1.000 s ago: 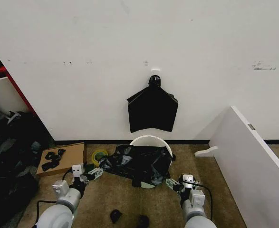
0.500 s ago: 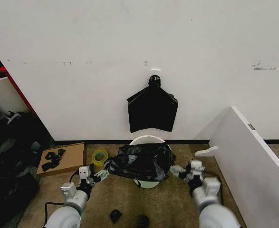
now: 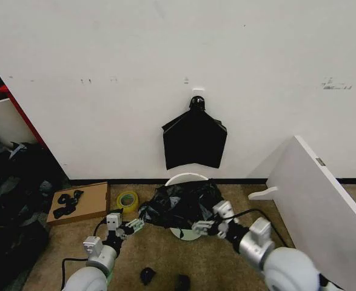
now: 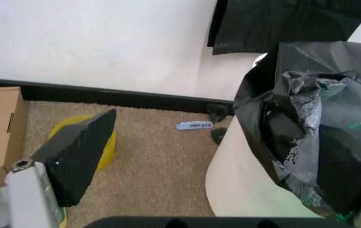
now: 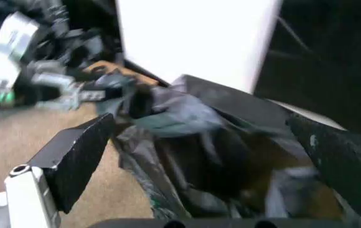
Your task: Place the garbage bag over the trash bin.
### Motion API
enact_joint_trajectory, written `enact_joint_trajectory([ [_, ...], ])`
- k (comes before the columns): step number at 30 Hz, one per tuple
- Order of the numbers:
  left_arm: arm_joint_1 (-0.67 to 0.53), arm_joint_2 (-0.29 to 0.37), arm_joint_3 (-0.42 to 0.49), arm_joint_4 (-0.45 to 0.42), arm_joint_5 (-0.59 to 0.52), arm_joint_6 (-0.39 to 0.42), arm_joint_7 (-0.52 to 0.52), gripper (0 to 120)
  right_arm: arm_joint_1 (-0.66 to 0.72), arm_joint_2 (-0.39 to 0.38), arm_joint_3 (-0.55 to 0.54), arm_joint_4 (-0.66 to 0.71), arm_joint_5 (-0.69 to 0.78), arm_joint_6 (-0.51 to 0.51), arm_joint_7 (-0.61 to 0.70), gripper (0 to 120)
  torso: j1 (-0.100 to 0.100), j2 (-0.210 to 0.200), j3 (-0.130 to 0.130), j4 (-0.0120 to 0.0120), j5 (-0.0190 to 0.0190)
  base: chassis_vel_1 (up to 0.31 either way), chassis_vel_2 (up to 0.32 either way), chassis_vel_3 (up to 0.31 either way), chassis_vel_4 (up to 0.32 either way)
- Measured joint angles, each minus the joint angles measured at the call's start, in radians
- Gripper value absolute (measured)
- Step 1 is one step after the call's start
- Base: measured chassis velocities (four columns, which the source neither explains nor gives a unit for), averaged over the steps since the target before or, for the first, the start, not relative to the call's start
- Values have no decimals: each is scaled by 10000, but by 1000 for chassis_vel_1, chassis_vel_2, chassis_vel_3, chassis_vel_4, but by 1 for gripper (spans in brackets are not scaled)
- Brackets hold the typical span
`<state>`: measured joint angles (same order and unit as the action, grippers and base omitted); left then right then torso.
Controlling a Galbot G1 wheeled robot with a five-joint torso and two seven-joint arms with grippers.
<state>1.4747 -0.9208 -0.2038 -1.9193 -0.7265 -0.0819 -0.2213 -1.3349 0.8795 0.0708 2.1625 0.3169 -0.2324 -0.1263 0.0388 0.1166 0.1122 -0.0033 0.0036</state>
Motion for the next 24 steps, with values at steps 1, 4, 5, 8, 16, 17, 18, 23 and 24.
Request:
enact_joint_trajectory([
  [1,14,20,2,-13,20,3,8,100,223,-4,-234,-182,-196,150,-121,100,0,0,0,2,0,0,0,0,0],
  [4,63,65,2,-66,131,8,36,100,1231,95,-1287,-858,-649,486,-457,95,0,0,1,8,-1,0,0,0,0],
  [5,67,69,2,-67,148,8,38,100,1412,148,-1473,-966,-682,519,-498,93,0,-1,1,9,-1,0,0,0,0],
  [8,79,79,-5,-75,175,11,40,100,1785,295,-1851,-1198,-736,581,-545,84,0,0,1,7,-2,0,0,0,0],
  [16,155,125,-28,-110,209,17,48,100,3087,1130,-3216,-2215,-1104,700,-531,61,0,-1,1,6,-2,0,0,0,0],
  [17,152,125,-27,-110,209,18,48,100,3135,1148,-3294,-2288,-1147,703,-535,55,1,0,1,5,-2,0,0,0,0],
  [18,145,126,-27,-110,209,20,48,100,3180,1157,-3363,-2363,-1211,703,-550,52,1,-1,1,5,-2,0,0,0,0],
  [23,145,148,-27,-124,204,29,60,100,3350,1265,-3580,-2730,-1306,564,-405,34,1,-1,1,5,-2,0,0,0,0],
  [24,153,155,-25,-130,203,29,62,100,3374,1290,-3595,-2763,-1276,510,-334,30,1,-1,1,6,-2,0,0,0,0],
])
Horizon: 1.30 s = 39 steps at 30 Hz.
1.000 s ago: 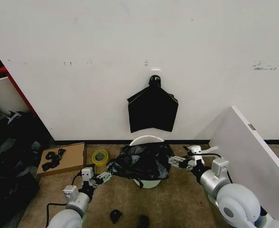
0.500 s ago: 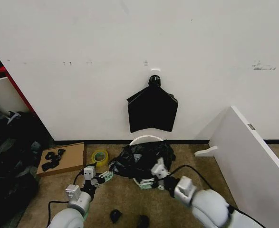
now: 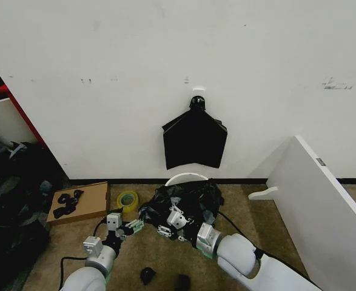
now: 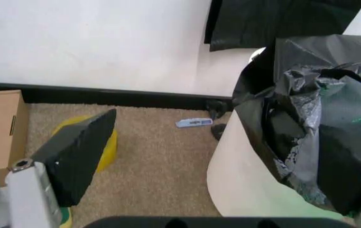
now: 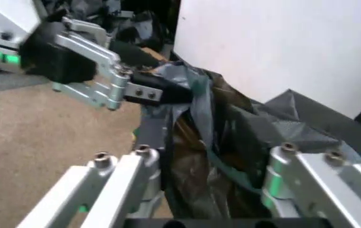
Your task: Place the garbage bag over the trash bin.
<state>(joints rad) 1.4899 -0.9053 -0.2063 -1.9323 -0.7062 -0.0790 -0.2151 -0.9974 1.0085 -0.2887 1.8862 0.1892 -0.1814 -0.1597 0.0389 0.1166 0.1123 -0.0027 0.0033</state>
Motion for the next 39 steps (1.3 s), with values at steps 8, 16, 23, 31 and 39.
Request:
enact_joint_trajectory([
  [8,32,40,1,-54,20,4,3,100,181,103,-95,-148,232,-273,381,3,0,0,0,0,1,0,0,0,0],
  [16,135,61,-43,-78,170,-49,70,100,387,418,-214,-316,917,-512,1233,0,0,0,-1,0,0,0,0,0,0],
  [23,424,158,-103,-115,750,-459,431,100,678,708,-195,-492,1692,-994,2283,0,0,0,0,2,0,0,0,0,0],
  [31,725,280,-129,-139,1463,-993,868,100,732,926,-209,-385,2002,-1324,3145,0,0,0,-1,2,2,0,0,0,0],
  [39,577,92,-273,-104,1105,-1037,581,100,233,364,51,484,1866,-822,2056,18,0,0,-2,0,1,0,0,0,0],
])
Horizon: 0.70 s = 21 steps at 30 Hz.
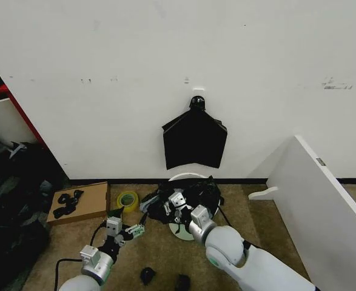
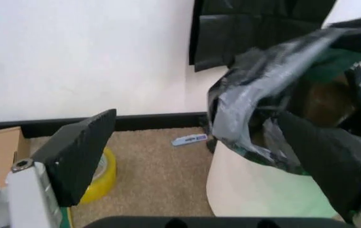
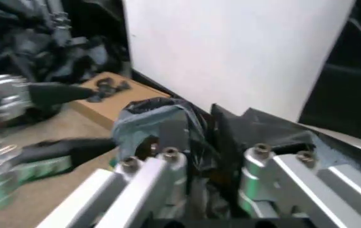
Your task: Place the garbage bag over the trash bin.
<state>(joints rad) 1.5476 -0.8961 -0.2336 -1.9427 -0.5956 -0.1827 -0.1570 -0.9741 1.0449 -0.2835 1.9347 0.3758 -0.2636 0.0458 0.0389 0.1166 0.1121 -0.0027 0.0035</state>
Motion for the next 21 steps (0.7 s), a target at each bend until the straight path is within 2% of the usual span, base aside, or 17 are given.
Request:
enact_joint_trajectory([
  [3,-20,-29,-5,-1,-47,27,-38,100,-132,-135,91,66,-195,210,-275,25,0,0,0,0,1,0,0,0,0],
  [7,-45,-81,-11,-59,-87,96,-73,100,-401,-301,337,167,-472,823,-756,45,0,0,0,0,1,0,0,0,0],
  [9,-43,-82,-13,-70,-92,105,-75,100,-434,-301,374,176,-474,902,-794,46,0,0,0,0,1,0,0,0,0],
  [12,-29,-81,-40,-108,-108,122,-100,100,-517,-294,453,186,-476,1083,-860,58,0,0,0,0,1,0,0,0,0],
  [13,-29,-81,-40,-108,-108,122,-100,100,-517,-294,453,186,-476,1083,-860,58,0,0,0,0,1,0,0,0,0],
  [14,-28,-82,-53,-144,-143,125,-122,100,-563,-282,463,186,-511,1109,-862,68,0,0,0,1,1,0,0,0,0],
  [15,-40,-91,-54,-155,-172,126,-149,100,-587,-280,469,186,-545,1114,-863,73,0,0,0,2,1,0,0,0,0],
  [18,-107,-134,-54,-174,-250,128,-214,100,-653,-284,486,187,-671,1116,-874,79,0,0,0,2,1,0,0,0,0],
  [21,-324,-224,39,-198,-317,191,-239,100,-730,-317,509,216,-760,1113,-882,94,0,0,1,0,1,0,0,0,0],
])
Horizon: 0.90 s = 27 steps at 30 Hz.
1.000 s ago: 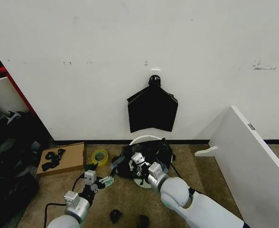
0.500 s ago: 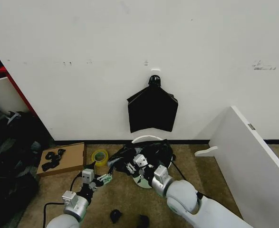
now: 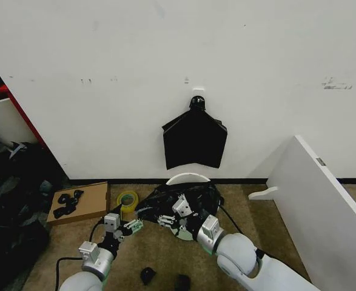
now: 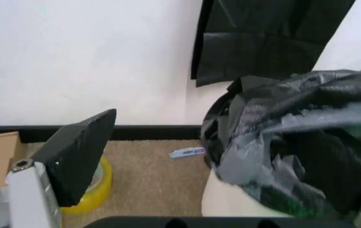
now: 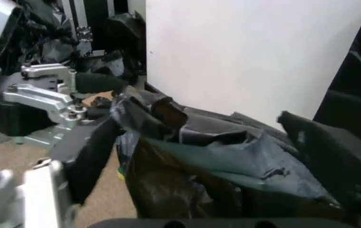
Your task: Place the garbage bag over the trash bin.
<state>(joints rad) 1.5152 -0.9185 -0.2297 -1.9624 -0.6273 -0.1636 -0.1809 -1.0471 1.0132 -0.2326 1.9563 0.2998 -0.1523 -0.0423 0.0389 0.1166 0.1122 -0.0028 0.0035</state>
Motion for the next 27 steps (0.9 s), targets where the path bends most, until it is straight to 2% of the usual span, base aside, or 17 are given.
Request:
enact_joint_trajectory([
  [2,-91,-37,78,0,-4,57,0,100,-21,-10,12,11,-7,-10,1,98,0,0,0,1,0,0,0,0,0],
  [6,-198,-67,110,-26,-136,132,-40,100,-62,-51,67,25,-56,-39,2,100,0,0,0,1,0,0,0,0,0],
  [10,-383,-81,-186,-15,-1109,297,-532,100,-182,-199,248,-25,-208,-44,-99,100,0,0,0,1,2,0,0,0,0],
  [16,-482,-176,-218,165,-1551,398,-894,100,-404,-528,464,-25,-530,58,-441,100,0,0,0,2,0,0,0,0,0],
  [19,-505,-260,-143,179,-1483,432,-938,100,-516,-627,560,-4,-667,154,-593,100,0,0,1,2,0,0,0,0,0],
  [27,-82,-38,199,-191,50,381,-87,100,-671,-643,1038,254,-40,167,-244,100,0,0,0,3,2,0,0,0,0],
])
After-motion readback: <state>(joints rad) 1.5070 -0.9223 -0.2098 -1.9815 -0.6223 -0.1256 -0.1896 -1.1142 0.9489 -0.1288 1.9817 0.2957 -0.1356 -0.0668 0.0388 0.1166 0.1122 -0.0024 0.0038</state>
